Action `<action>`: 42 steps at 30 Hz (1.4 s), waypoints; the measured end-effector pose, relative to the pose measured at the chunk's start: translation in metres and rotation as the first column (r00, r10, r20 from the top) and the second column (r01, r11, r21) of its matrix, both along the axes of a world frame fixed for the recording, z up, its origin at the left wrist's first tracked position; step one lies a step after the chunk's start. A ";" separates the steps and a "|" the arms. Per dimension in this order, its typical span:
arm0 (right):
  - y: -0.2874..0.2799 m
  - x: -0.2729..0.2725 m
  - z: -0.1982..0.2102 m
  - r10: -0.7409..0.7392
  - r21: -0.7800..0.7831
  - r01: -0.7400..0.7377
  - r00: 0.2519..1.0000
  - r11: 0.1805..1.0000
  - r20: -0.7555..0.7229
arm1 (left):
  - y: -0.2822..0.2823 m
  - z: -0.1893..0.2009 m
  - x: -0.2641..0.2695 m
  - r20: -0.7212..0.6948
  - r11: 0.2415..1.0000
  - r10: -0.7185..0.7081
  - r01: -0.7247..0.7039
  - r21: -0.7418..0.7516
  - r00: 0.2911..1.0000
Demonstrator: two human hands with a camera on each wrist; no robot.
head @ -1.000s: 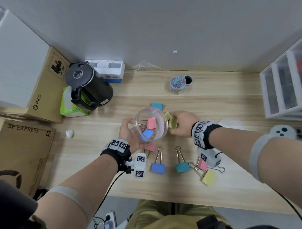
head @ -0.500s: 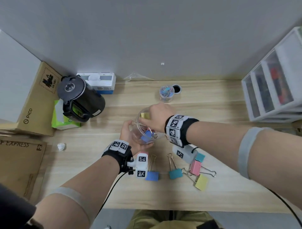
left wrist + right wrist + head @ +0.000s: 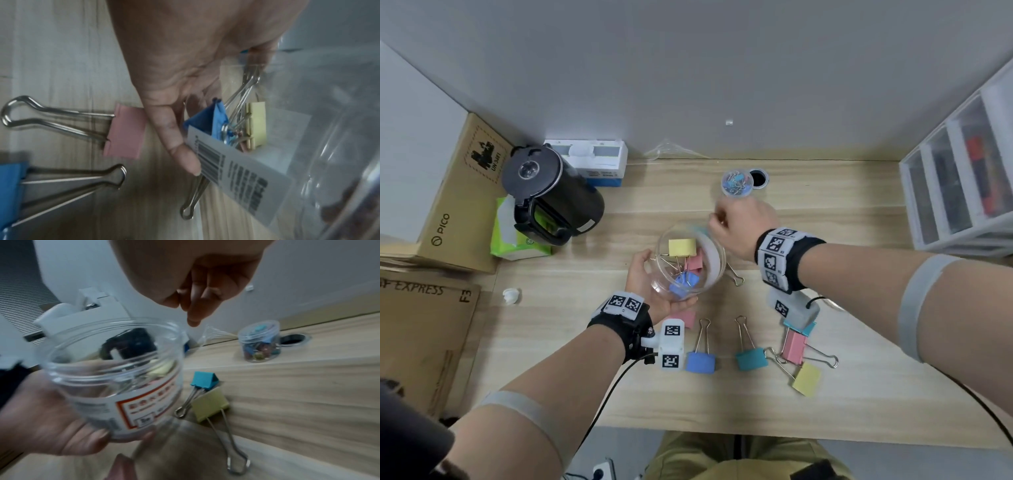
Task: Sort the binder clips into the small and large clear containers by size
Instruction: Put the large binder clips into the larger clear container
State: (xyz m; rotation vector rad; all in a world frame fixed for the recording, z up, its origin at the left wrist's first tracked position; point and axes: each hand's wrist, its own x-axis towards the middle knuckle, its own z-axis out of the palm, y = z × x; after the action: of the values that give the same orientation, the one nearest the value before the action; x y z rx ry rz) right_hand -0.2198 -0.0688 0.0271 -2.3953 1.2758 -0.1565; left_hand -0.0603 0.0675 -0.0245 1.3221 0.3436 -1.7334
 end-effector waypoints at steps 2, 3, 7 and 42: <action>-0.014 -0.010 -0.015 -0.046 0.061 0.051 0.996 0.997 -0.077 | 0.006 -0.003 0.008 -0.009 0.999 0.032 -0.032 0.004 0.999; -0.020 -0.014 -0.024 -0.043 0.115 0.059 0.989 0.992 -0.141 | 0.009 -0.005 0.013 -0.006 0.999 0.045 -0.045 0.011 0.999; -0.022 -0.020 -0.058 0.076 0.332 0.027 0.953 0.943 -0.292 | 0.021 -0.010 0.027 0.025 0.995 0.089 -0.090 0.039 0.996; 0.015 0.064 -0.021 0.443 0.220 -0.471 0.881 0.854 0.166 | -0.007 -0.006 0.020 -0.009 1.000 -0.007 0.007 -0.003 1.000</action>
State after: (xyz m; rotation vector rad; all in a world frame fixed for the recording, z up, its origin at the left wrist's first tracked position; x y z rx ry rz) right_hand -0.1560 -0.0533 0.0062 -2.3496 0.6005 0.0192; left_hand -0.0399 0.0602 -0.0306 1.3148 0.3423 -1.7457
